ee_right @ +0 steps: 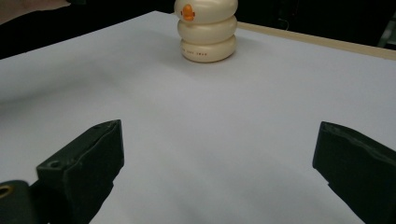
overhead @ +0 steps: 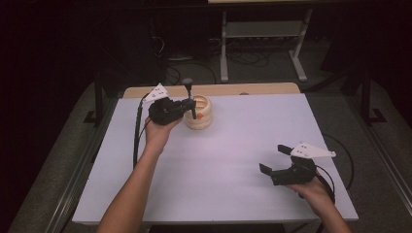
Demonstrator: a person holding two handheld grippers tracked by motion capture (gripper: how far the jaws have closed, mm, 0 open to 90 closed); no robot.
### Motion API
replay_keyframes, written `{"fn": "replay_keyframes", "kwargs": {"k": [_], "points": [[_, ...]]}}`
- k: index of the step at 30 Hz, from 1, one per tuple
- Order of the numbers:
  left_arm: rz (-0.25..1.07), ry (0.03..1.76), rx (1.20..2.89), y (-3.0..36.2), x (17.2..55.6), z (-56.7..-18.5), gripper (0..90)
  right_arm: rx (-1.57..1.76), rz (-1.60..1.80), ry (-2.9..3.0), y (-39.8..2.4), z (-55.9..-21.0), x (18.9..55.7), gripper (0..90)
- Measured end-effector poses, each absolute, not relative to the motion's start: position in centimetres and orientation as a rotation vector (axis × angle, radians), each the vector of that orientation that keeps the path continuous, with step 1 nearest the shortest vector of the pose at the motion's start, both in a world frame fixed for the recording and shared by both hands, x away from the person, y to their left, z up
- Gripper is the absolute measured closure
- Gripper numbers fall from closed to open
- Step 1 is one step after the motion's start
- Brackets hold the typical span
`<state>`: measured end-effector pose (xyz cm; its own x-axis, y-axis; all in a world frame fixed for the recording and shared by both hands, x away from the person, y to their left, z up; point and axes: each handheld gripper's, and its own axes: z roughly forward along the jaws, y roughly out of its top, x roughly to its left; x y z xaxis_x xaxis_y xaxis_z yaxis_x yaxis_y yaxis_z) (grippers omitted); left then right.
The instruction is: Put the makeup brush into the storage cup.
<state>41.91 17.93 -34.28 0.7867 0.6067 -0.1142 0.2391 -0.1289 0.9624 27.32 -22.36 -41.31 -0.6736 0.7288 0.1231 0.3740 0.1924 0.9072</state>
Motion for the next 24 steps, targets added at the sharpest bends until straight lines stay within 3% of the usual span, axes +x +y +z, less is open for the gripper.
{"fn": "replay_keyframes", "kwargs": {"k": [24], "points": [[0.502, 0.726, 1.671, 18.0, 45.6, -34.7, 79.2, 1.036, 1.478, 2.145, -22.5, -41.5, 27.5, 1.5]]}}
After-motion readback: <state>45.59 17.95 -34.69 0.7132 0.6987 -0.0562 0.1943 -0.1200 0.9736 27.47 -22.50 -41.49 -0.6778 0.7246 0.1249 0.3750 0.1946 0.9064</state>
